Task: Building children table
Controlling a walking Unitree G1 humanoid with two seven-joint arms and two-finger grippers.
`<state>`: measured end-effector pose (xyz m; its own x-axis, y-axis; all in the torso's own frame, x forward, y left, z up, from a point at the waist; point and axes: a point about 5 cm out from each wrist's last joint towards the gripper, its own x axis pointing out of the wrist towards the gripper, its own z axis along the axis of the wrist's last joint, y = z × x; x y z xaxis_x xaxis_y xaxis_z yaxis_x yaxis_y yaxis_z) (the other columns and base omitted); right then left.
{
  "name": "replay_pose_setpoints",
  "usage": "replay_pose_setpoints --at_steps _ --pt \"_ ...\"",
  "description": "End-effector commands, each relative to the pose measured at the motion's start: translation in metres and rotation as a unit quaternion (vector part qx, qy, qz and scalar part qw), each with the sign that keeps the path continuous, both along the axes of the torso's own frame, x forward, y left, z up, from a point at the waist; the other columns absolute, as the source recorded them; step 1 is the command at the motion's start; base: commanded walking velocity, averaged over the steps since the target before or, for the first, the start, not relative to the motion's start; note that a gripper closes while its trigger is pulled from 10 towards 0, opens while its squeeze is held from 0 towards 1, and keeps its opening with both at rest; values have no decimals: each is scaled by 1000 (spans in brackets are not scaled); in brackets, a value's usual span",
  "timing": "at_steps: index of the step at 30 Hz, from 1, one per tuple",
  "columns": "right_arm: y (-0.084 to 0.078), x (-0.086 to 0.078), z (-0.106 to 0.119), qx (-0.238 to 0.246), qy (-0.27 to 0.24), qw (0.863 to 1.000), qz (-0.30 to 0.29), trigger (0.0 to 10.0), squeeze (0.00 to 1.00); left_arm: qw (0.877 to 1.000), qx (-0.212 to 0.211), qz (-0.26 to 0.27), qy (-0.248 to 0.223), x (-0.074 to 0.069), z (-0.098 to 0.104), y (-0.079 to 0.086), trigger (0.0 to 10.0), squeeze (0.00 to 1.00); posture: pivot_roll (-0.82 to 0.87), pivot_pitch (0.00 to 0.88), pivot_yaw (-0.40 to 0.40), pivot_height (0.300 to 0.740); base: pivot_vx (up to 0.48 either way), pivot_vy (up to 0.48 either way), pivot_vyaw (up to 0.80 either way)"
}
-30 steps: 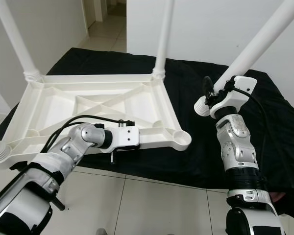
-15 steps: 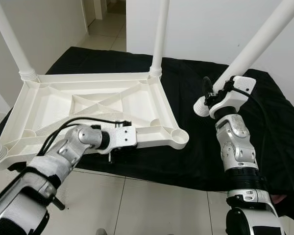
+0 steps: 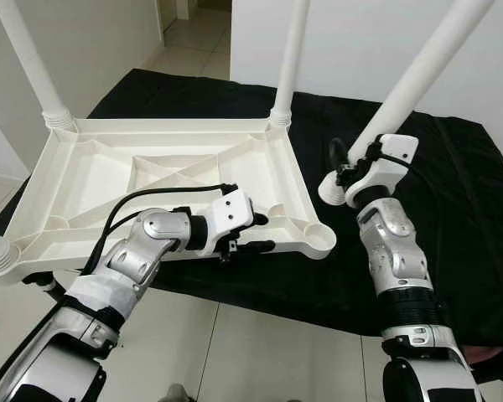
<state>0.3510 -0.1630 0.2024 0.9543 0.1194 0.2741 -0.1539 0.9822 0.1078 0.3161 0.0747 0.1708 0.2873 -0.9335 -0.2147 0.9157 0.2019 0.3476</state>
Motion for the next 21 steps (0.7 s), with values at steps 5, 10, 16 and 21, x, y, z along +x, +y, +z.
replay_pose_setpoints --at_steps 5,10,16,21 --pt "8 -2 -8 -11 10 1000 16 10000 0 974 -117 194 -10 23 21 10 10000 0 -10 0 -57 740 0 0 0" --pt "11 -2 -11 -27 13 999 18 10000 0 962 -136 234 -21 24 28 13 10000 0 0 0 -58 740 0 0 0" --pt "17 -3 -16 -46 18 998 29 10000 0 955 -156 249 -30 20 31 11 10000 0 11 0 -61 740 0 0 0" --pt "24 -6 -24 -55 25 997 45 10000 0 954 -164 248 -31 12 30 7 10000 0 19 0 -71 740 0 0 0"
